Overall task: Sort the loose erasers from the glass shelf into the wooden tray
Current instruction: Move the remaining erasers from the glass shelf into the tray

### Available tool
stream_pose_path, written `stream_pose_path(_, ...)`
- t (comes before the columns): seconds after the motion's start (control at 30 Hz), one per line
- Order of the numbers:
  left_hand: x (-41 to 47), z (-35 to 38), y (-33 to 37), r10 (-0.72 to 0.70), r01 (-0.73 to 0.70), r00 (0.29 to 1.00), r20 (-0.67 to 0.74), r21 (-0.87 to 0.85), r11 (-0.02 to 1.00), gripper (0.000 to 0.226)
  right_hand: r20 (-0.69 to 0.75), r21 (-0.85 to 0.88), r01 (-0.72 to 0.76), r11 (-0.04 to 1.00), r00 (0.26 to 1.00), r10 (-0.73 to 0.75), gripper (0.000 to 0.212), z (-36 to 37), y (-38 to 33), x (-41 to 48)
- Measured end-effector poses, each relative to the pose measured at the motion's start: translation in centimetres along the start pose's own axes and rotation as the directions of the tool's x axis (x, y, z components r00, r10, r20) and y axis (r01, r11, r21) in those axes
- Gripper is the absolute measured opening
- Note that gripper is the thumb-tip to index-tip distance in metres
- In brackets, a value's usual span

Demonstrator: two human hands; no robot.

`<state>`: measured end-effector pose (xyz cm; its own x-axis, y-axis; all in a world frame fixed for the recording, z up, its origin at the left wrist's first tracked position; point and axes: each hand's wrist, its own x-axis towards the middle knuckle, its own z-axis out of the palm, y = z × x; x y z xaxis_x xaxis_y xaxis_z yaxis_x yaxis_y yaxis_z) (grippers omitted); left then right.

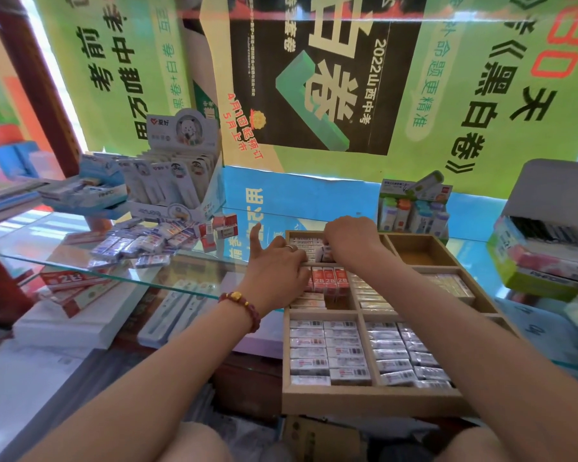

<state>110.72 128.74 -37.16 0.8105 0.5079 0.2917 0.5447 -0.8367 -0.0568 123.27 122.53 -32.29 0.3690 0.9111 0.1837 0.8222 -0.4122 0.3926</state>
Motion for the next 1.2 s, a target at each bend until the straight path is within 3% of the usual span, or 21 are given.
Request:
stream_pose_path(0.1,-0.1,0.0,0.0,0.007,-0.006,1.000,0.009,-0.007,1.000,0.040,-0.027,0.013,0.043,0.999,0.999,-0.043,0.024,0.4,-0.3,-0.5)
stream_pose_path(0.4,-0.7,-0.2,0.1,0.000,0.003,0.998,0.062,-0.049,0.999,0.043,-0.013,0.261,0.090,0.961,0.996,-0.090,0.026,1.7,0.3,-0.7)
stream_pose_path(0.67,-0.5,-0.9,0.5,0.144,-0.130,0.988,0.060,-0.192,0.973,0.061,0.094,0.426,0.125,0.896,0.979,-0.181,0.038,1.5,1.8,-1.2)
stream_pose_path(0.8,0.0,-0.5,0.9,0.117,-0.116,0.993,-0.015,-0.309,0.944,0.042,0.060,0.536,0.072,0.841,0.991,-0.124,0.042,1.8,2.3,-1.2)
stream_pose_path(0.93,1.2,-0.6,1.8,-0.040,0.005,0.997,-0.071,-0.439,0.899,0.018,0.027,0.639,0.016,0.769,0.999,-0.042,0.032,2.1,1.9,-0.7)
stream_pose_path(1.1,2.3,0.0,2.4,-0.128,0.044,0.979,-0.160,-0.444,0.895,0.018,0.035,0.639,-0.022,0.769,0.999,0.000,0.031,2.0,2.1,-0.5)
stream_pose_path(1.2,2.5,0.9,2.1,-0.088,-0.024,0.958,-0.272,-0.381,0.924,0.030,0.030,0.599,-0.021,0.800,1.000,0.003,0.031,2.0,2.2,-0.9)
